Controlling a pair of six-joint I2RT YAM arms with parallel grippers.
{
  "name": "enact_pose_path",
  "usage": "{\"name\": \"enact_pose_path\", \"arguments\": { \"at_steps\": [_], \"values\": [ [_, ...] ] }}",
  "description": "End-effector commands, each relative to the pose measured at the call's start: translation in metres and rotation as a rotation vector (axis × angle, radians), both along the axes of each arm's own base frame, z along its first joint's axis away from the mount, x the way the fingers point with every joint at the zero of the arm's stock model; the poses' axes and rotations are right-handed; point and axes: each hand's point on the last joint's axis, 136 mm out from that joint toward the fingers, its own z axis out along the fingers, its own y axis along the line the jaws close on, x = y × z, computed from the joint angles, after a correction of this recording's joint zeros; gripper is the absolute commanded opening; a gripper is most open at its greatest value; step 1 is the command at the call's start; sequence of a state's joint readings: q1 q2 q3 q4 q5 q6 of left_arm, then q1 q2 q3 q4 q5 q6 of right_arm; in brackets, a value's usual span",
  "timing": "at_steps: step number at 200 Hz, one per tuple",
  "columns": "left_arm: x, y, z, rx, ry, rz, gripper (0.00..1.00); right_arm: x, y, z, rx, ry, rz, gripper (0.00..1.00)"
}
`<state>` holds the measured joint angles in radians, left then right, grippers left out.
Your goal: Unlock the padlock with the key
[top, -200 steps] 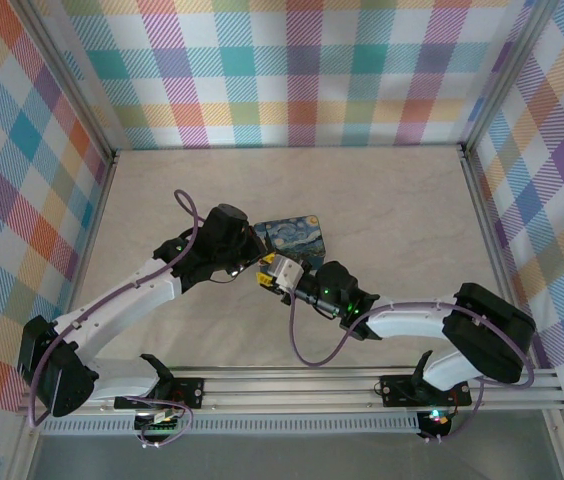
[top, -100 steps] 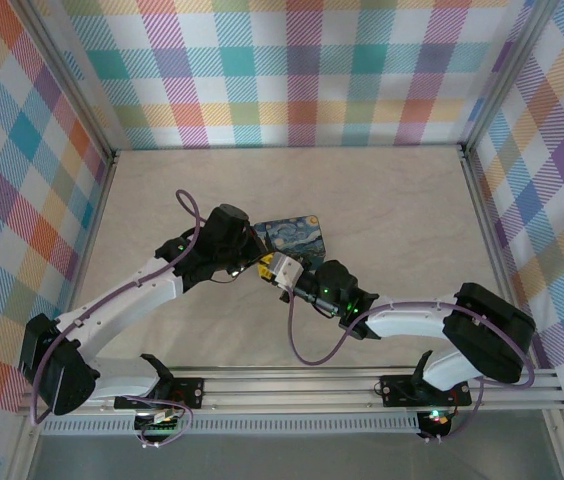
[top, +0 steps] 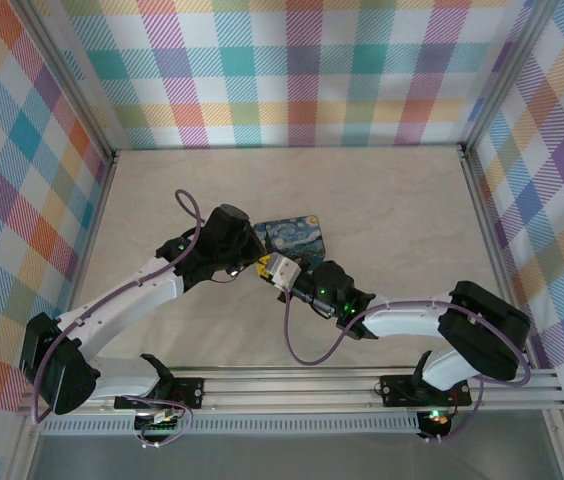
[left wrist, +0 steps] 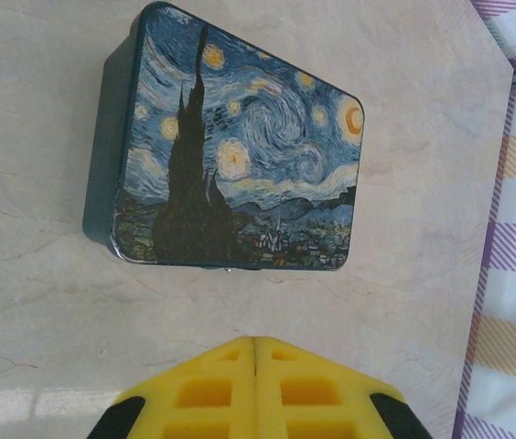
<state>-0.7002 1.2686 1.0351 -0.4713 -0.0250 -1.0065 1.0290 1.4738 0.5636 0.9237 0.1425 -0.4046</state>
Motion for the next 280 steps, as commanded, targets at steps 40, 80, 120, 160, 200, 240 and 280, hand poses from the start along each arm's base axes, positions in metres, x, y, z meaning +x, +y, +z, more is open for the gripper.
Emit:
{"name": "enact_pose_path", "arguments": {
  "at_steps": [40, 80, 120, 160, 200, 240, 280],
  "values": [
    [-0.009, -0.011, 0.004, -0.03, 0.003, -0.046, 0.0, 0.007, -0.002, -0.003, -0.017, 0.009, -0.05, 0.0],
    [-0.009, -0.005, 0.012, -0.015, -0.031, -0.04, 0.19, 0.007, -0.011, -0.003, -0.006, 0.025, -0.074, 0.0],
    [-0.009, 0.002, 0.023, 0.014, -0.074, -0.046, 0.48, 0.008, -0.021, -0.005, 0.02, 0.066, -0.101, 0.0],
    [-0.009, 0.01, 0.033, 0.049, -0.127, -0.056, 0.75, 0.015, -0.044, -0.005, 0.092, 0.176, -0.145, 0.0],
    [-0.006, 0.013, 0.045, 0.06, -0.21, -0.075, 0.87, 0.024, -0.076, 0.004, 0.269, 0.382, -0.158, 0.0],
    [0.001, -0.002, 0.079, -0.107, -0.388, -0.096, 0.88, 0.024, -0.11, 0.028, 0.522, 0.592, -0.117, 0.0],
    [-0.002, -0.036, 0.109, -0.335, -0.462, -0.194, 0.85, 0.015, -0.127, 0.057, 0.741, 0.744, -0.023, 0.0]
  ]
}}
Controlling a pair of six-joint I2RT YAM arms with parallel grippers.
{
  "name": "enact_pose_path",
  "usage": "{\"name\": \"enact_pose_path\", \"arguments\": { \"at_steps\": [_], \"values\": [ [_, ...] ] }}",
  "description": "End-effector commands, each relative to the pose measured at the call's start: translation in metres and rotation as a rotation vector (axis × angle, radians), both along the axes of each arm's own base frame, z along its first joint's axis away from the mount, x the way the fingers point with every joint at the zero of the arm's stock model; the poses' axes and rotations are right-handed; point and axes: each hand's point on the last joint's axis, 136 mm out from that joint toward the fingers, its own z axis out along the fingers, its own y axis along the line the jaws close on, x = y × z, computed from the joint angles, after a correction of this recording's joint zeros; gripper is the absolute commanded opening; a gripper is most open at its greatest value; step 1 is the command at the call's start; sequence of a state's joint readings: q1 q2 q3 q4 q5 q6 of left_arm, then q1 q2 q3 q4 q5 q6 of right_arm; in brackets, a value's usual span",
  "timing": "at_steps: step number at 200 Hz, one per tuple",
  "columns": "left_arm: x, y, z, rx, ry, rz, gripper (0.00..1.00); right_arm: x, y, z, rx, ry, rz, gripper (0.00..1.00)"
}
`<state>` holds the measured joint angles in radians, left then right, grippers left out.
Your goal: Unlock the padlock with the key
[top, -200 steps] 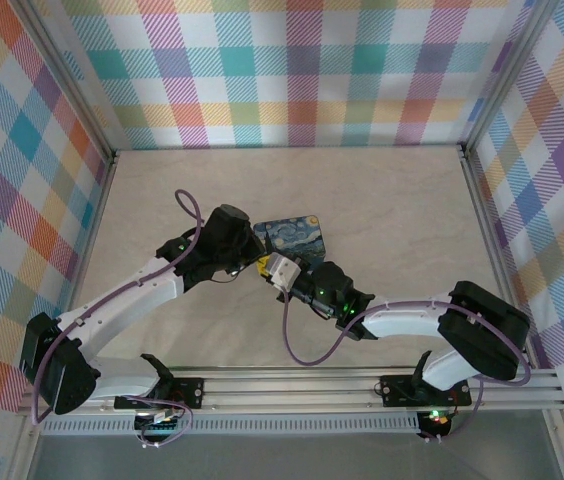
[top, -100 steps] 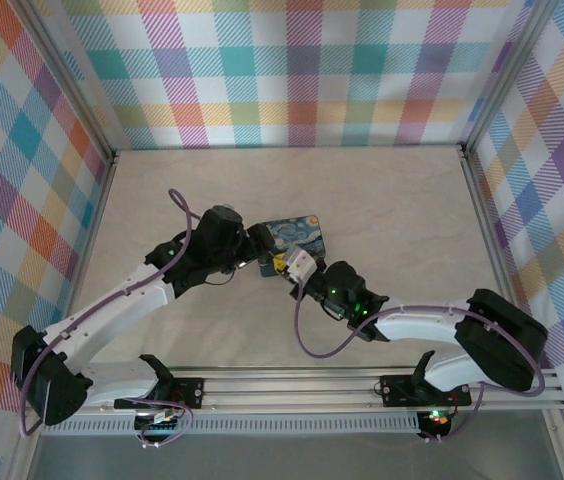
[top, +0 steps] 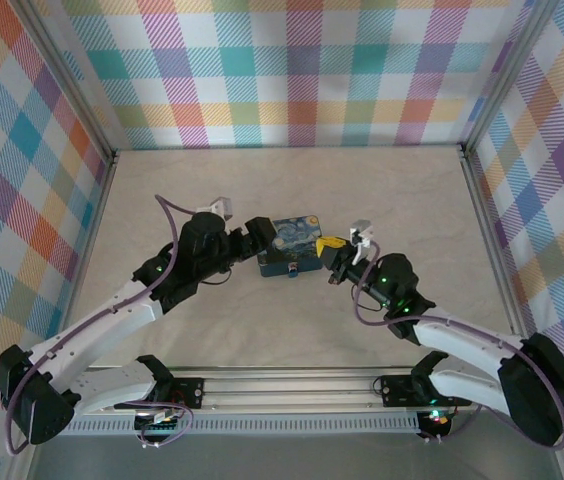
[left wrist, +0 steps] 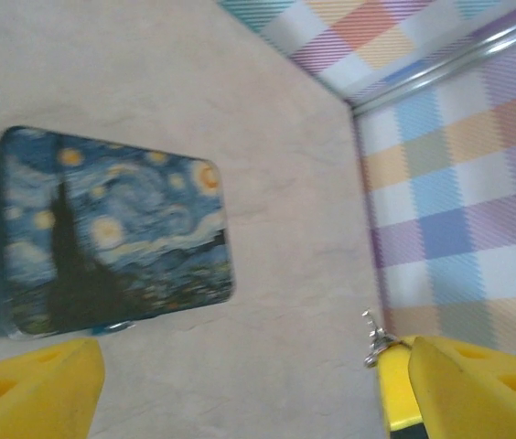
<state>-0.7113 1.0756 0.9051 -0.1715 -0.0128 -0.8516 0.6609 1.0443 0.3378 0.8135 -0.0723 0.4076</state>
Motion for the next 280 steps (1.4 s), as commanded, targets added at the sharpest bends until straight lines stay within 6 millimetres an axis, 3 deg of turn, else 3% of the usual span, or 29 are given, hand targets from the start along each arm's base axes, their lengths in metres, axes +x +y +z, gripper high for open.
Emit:
{"name": "enact_pose_path", "arguments": {
  "at_steps": [1, 60, 113, 169, 239, 280],
  "values": [
    [-0.001, -0.031, 0.04, -0.185, -0.109, -0.113, 0.85, -0.016, 0.002, 0.027, 0.227, 0.108, 0.115, 0.0],
    [-0.002, -0.079, 0.06, -0.349, -0.11, -0.271, 0.76, -0.024, 0.009, 0.064, 0.435, 0.172, 0.237, 0.0],
    [-0.006, -0.094, 0.06, -0.357, -0.103, -0.301, 0.65, -0.018, 0.013, 0.073, 0.498, 0.2, 0.249, 0.0],
    [-0.006, -0.097, 0.058, -0.358, -0.096, -0.305, 0.53, -0.014, 0.019, 0.07, 0.512, 0.241, 0.261, 0.0],
    [-0.005, -0.094, 0.054, -0.343, -0.094, -0.289, 0.16, -0.012, 0.028, 0.061, 0.527, 0.298, 0.291, 0.0],
    [-0.006, -0.091, 0.052, -0.315, -0.097, -0.283, 0.0, -0.012, 0.03, 0.059, 0.533, 0.308, 0.299, 0.0]
  ]
}}
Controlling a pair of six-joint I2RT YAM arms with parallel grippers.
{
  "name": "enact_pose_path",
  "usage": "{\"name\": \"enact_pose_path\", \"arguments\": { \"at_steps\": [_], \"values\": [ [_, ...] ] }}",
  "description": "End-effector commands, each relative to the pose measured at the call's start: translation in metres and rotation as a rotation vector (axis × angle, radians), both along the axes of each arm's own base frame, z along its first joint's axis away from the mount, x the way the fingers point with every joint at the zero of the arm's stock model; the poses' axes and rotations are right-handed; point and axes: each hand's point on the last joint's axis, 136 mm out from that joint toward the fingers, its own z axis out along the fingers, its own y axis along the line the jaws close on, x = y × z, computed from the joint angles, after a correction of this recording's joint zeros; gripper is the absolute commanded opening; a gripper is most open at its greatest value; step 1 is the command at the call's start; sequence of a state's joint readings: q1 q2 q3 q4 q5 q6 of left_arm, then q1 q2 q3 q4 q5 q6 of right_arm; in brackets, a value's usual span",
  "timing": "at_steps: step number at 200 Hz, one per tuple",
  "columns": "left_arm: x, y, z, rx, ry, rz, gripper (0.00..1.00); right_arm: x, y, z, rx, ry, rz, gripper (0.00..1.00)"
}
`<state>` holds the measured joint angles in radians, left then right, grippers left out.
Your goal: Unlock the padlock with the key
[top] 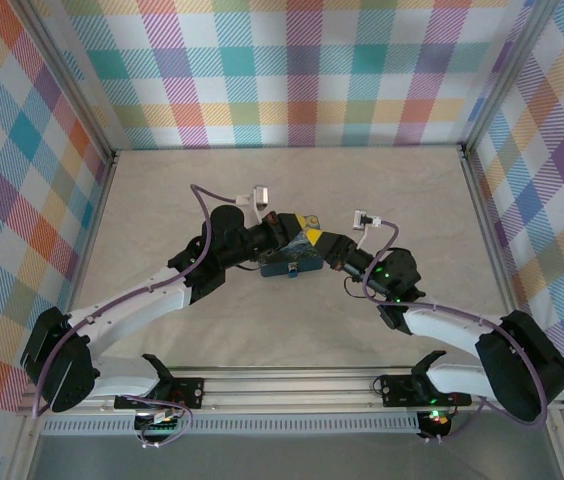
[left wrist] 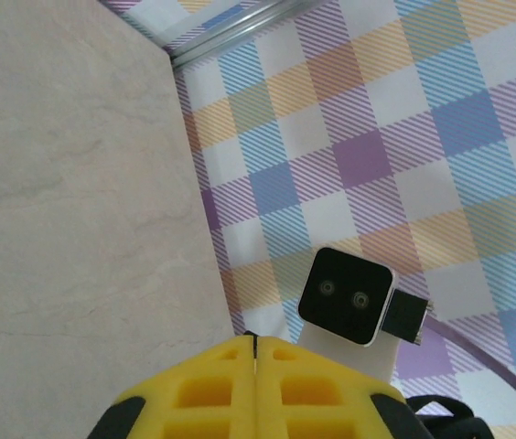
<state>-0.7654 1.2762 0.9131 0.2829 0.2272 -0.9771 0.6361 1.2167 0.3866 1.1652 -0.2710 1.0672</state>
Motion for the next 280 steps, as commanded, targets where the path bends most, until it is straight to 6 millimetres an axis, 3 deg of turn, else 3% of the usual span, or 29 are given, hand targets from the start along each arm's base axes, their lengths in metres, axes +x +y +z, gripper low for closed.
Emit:
{"name": "enact_pose_path", "arguments": {
  "at_steps": [1, 44, 70, 131, 183, 280],
  "values": [
    [-0.008, -0.003, 0.017, -0.011, -0.045, -0.029, 0.0, -0.006, 0.005, 0.014, 0.037, -0.029, 0.035, 0.0],
    [-0.012, 0.015, 0.015, 0.116, -0.107, 0.008, 0.0, -0.008, -0.009, 0.007, -0.049, -0.058, -0.036, 0.26],
    [-0.019, 0.022, 0.017, 0.18, -0.158, -0.009, 0.0, -0.008, -0.017, 0.001, -0.113, -0.032, -0.037, 0.34],
    [-0.026, 0.015, 0.022, 0.19, -0.182, -0.071, 0.0, -0.027, 0.007, 0.019, -0.155, -0.127, 0.175, 0.51],
    [-0.025, 0.01, 0.02, 0.183, -0.17, -0.086, 0.0, -0.027, 0.016, 0.019, -0.14, -0.127, 0.226, 0.51],
    [-0.025, 0.009, 0.018, 0.184, -0.166, -0.093, 0.0, -0.025, 0.025, 0.021, -0.133, -0.132, 0.246, 0.33]
  ]
}}
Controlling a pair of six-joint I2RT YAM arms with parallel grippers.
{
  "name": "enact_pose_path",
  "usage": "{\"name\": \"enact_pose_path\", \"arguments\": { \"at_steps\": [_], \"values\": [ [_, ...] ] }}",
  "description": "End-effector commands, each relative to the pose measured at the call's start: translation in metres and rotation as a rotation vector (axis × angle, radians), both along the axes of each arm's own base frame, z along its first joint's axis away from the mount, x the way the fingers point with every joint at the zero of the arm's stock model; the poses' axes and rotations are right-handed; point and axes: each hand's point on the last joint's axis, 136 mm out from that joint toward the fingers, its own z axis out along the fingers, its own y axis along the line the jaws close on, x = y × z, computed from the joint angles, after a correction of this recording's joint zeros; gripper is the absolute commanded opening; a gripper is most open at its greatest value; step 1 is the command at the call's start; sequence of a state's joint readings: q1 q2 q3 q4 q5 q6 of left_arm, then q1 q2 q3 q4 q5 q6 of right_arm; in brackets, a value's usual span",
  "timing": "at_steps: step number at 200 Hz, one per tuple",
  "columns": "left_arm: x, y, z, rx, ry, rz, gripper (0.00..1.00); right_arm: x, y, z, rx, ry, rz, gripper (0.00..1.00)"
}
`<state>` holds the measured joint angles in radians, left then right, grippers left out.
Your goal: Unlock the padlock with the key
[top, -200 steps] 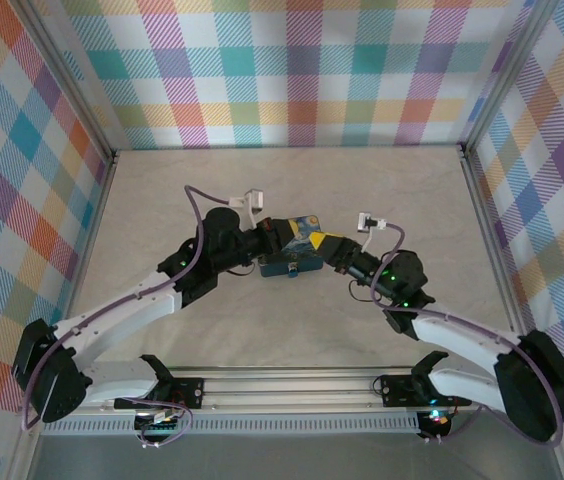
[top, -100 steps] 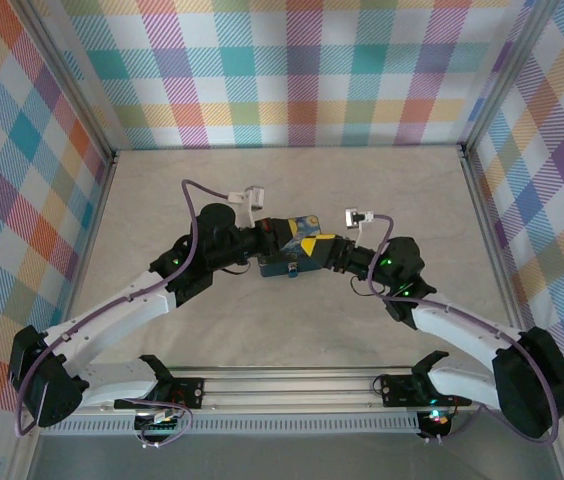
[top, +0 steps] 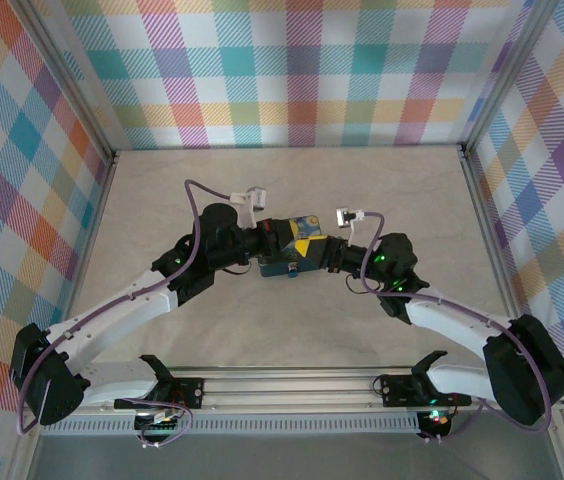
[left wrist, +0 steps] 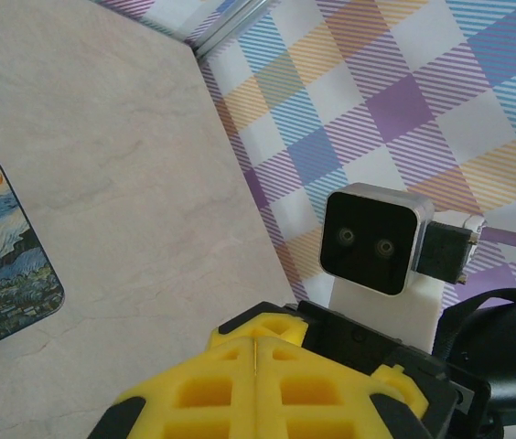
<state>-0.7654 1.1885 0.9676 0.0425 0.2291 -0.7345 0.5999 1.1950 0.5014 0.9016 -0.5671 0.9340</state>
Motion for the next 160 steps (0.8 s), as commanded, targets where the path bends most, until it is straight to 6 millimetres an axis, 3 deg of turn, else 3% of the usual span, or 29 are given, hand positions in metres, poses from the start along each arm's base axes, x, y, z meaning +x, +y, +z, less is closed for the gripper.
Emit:
{"name": "enact_pose_path", "arguments": {
  "at_steps": [1, 77, 160],
  "values": [
    [-0.007, -0.0081, 0.0134, -0.01, -0.032, -0.045, 0.0, -0.0037, 0.0027, 0.0256, 0.048, -0.076, 0.022, 0.33],
    [-0.0083, -0.0105, 0.0128, -0.004, -0.038, -0.065, 0.0, -0.0018, 0.0005, 0.031, 0.061, -0.081, 0.003, 0.28],
    [-0.006, -0.0082, 0.0128, 0.004, -0.039, -0.047, 0.0, -0.0006, -0.001, 0.0268, 0.046, -0.072, -0.014, 0.07]
  ]
}}
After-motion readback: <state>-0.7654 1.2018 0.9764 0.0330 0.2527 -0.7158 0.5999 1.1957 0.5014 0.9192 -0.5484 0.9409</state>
